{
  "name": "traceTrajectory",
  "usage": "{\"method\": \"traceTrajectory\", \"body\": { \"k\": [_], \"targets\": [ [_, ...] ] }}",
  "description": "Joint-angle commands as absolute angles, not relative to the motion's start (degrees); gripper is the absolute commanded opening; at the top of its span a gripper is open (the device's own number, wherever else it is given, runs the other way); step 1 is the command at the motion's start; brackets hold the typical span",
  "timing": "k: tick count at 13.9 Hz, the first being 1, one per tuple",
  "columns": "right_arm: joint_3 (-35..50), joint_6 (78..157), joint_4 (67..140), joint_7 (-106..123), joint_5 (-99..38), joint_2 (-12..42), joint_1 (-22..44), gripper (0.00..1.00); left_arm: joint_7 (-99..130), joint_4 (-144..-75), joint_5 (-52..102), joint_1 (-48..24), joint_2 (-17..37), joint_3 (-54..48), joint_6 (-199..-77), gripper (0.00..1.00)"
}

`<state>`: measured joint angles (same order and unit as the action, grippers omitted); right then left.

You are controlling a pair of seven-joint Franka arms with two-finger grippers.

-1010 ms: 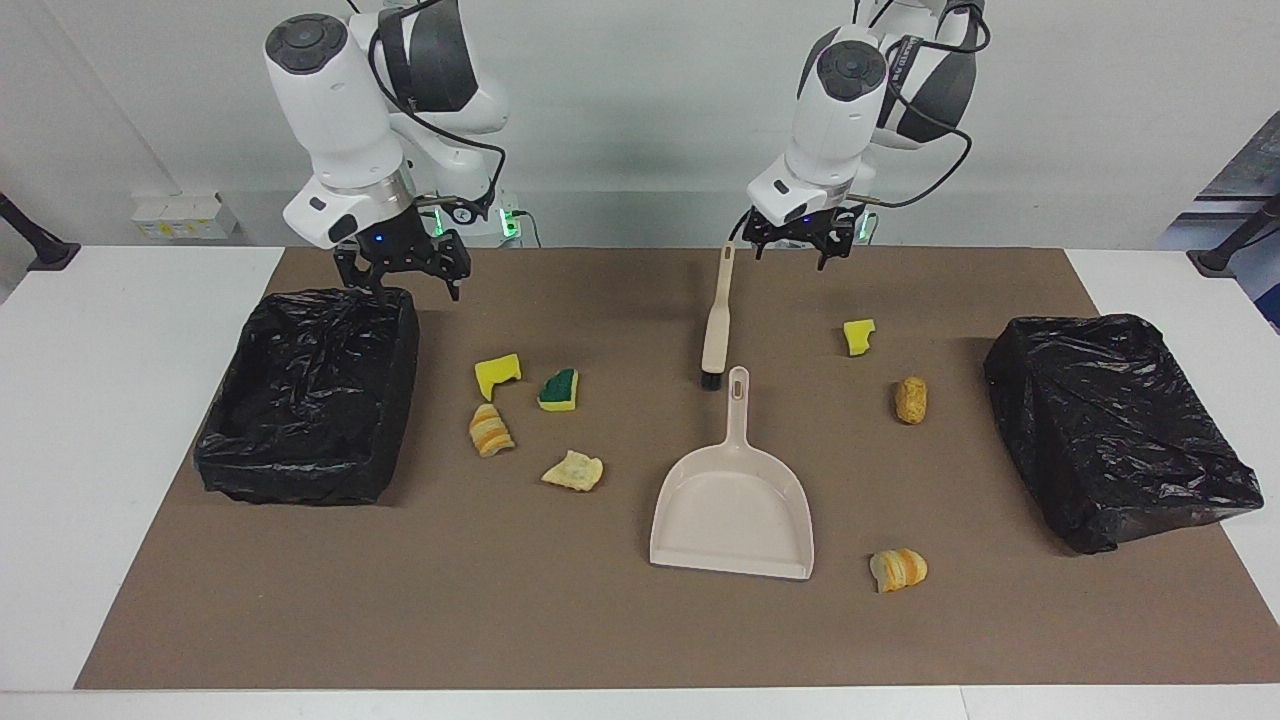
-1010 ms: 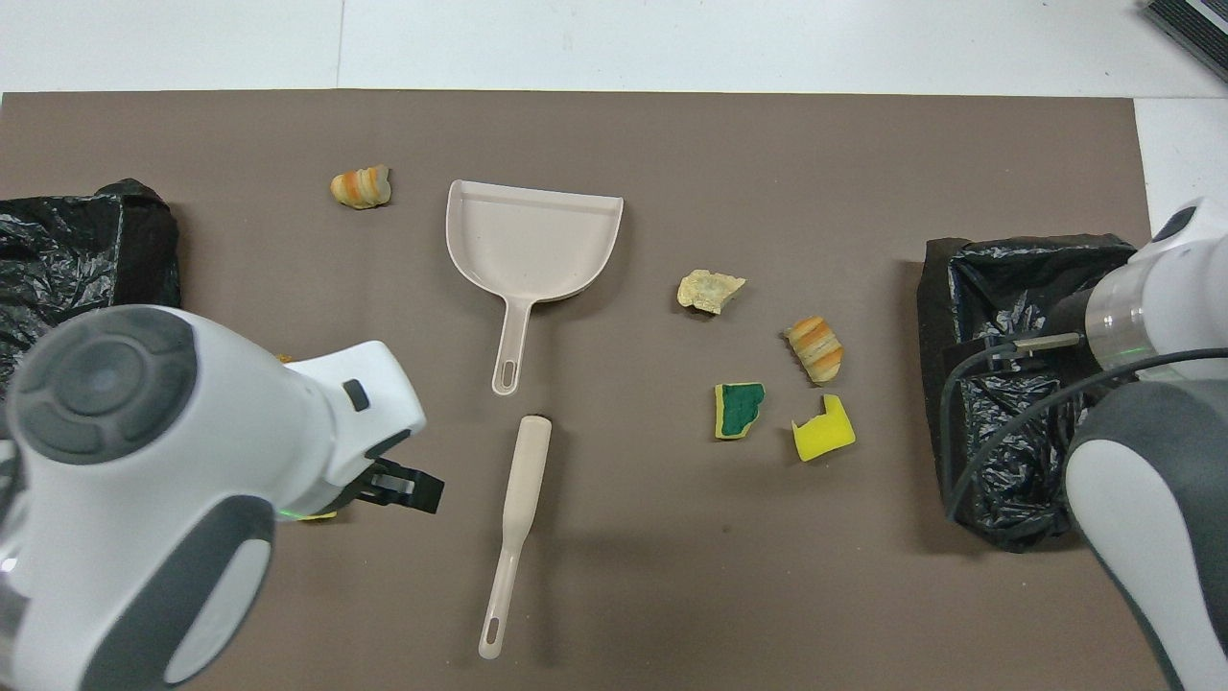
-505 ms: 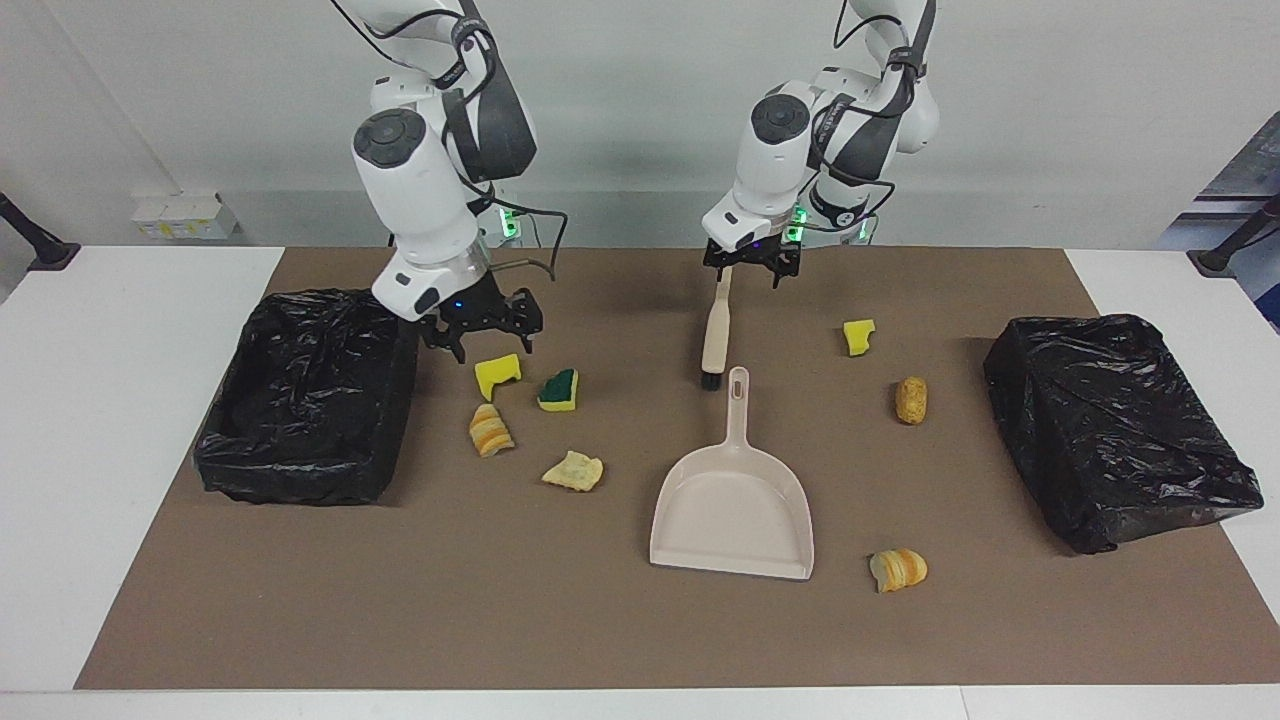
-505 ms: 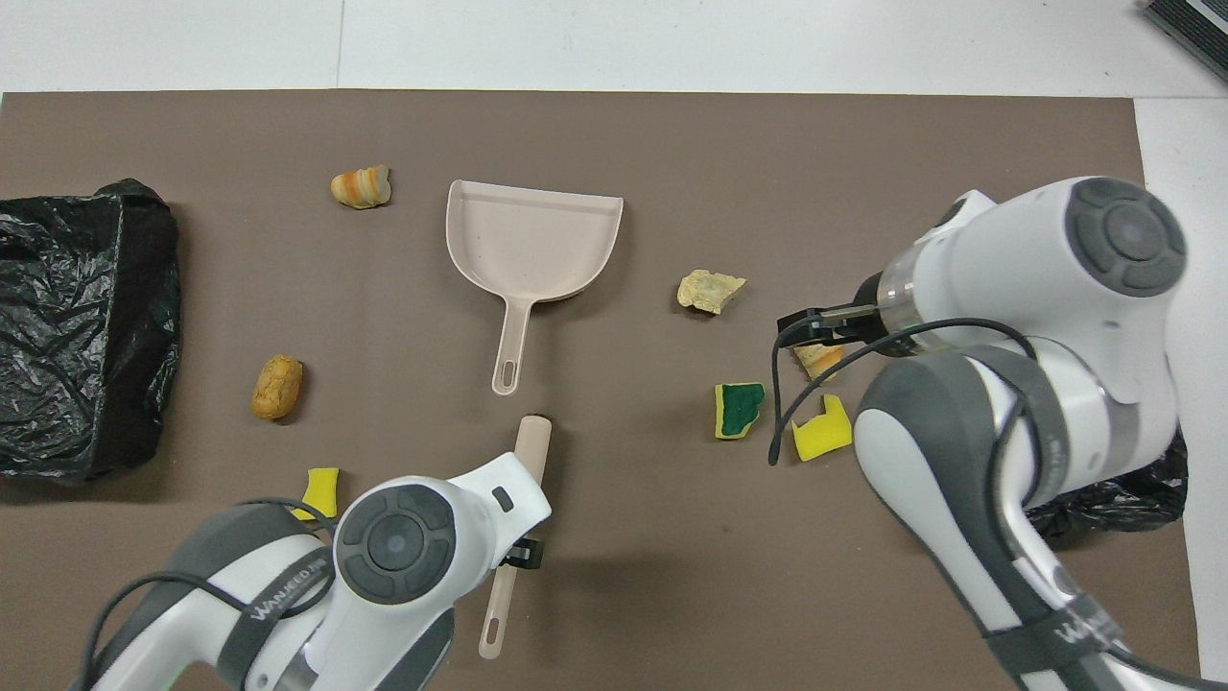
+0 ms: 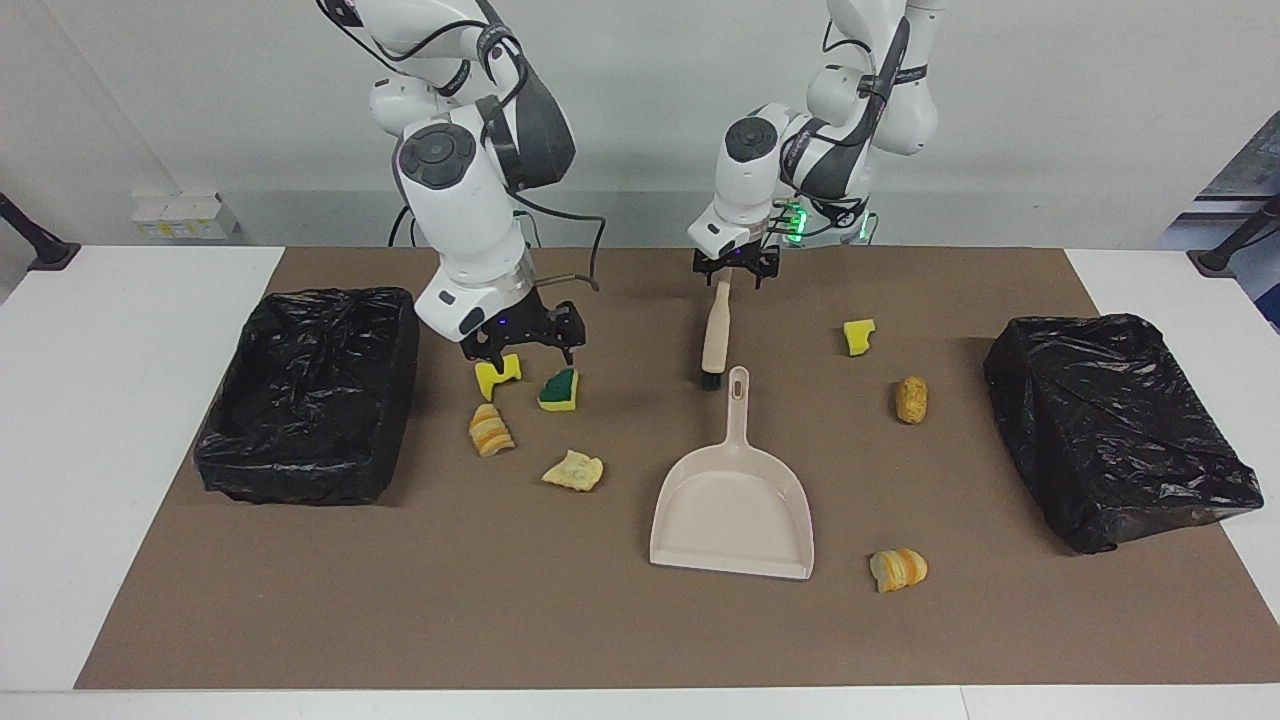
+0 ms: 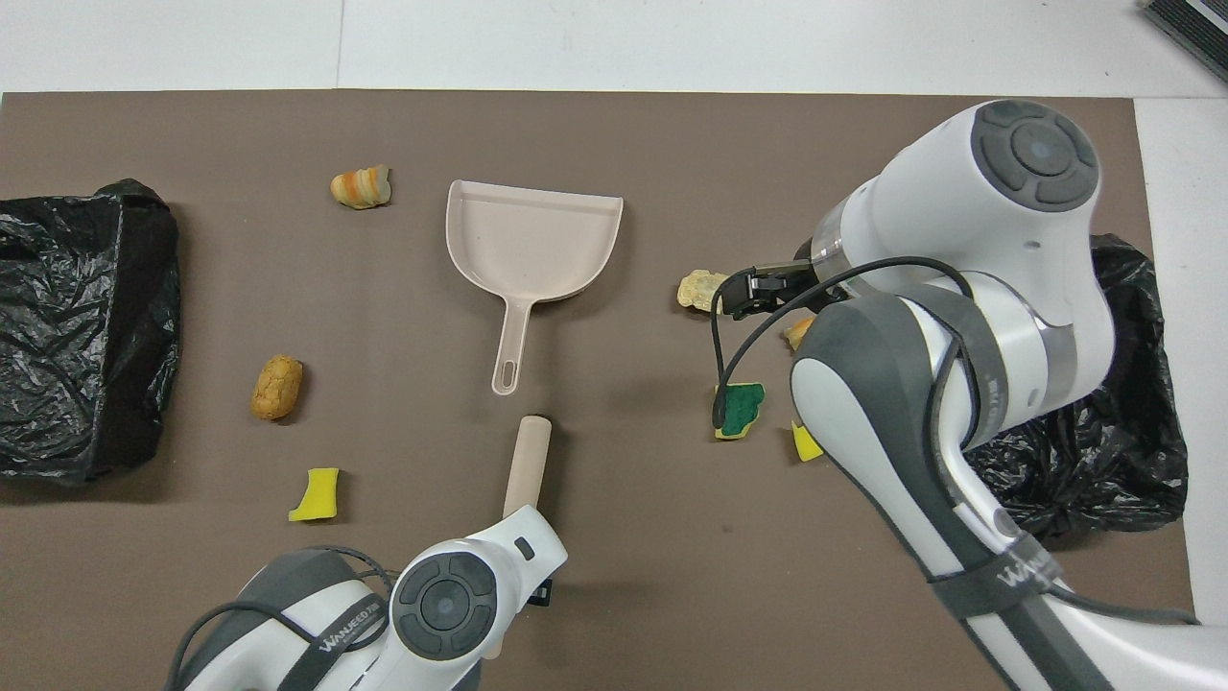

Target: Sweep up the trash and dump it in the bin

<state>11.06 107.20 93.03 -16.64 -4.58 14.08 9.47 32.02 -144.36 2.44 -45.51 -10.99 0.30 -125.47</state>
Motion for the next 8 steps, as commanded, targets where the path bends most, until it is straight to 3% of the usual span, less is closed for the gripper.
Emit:
{"method": "traceTrajectory", "body": {
  "k": [1,2,3,4,5,7,8],
  "targets": [
    [11.3,107.1,91.3,-22.8,-1.4,16.3,12.6,1.00,32.5,-144.2,2.6,-46.9,-10.8,1.5,-126.0,0.68],
    [11.3,107.8,91.3,-23.1,-1.1,16.3,12.8,1.00,32.5,-143.4,2.3,-46.9,-10.2,1.5,-126.0,0.61],
    [11.3,108.1,91.5,-23.2,-1.1,16.3,12.8,1.00,32.4,-142.2,2.3,-46.9,-9.4,1.5,-125.9,0.47],
    [11.3,108.5,91.6,-23.2,-1.1,16.3,12.8,1.00,32.4,-141.7,2.2,-46.8,-9.1,1.6,-125.9,0.26],
    [11.3,108.5,91.7,-23.2,-1.1,16.3,12.8,1.00,32.5,-141.3,2.1,-46.3,-9.1,1.7,-125.8,0.14],
    [11.3,108.5,92.1,-23.2,-1.1,16.3,12.8,1.00,32.6,-139.6,2.1,-44.0,-9.8,2.2,-124.9,0.13],
    [11.3,108.5,92.1,-23.2,-1.1,16.3,12.8,1.00,32.8,-138.9,2.1,-42.3,-10.1,2.1,-122.5,0.04]
  ]
}}
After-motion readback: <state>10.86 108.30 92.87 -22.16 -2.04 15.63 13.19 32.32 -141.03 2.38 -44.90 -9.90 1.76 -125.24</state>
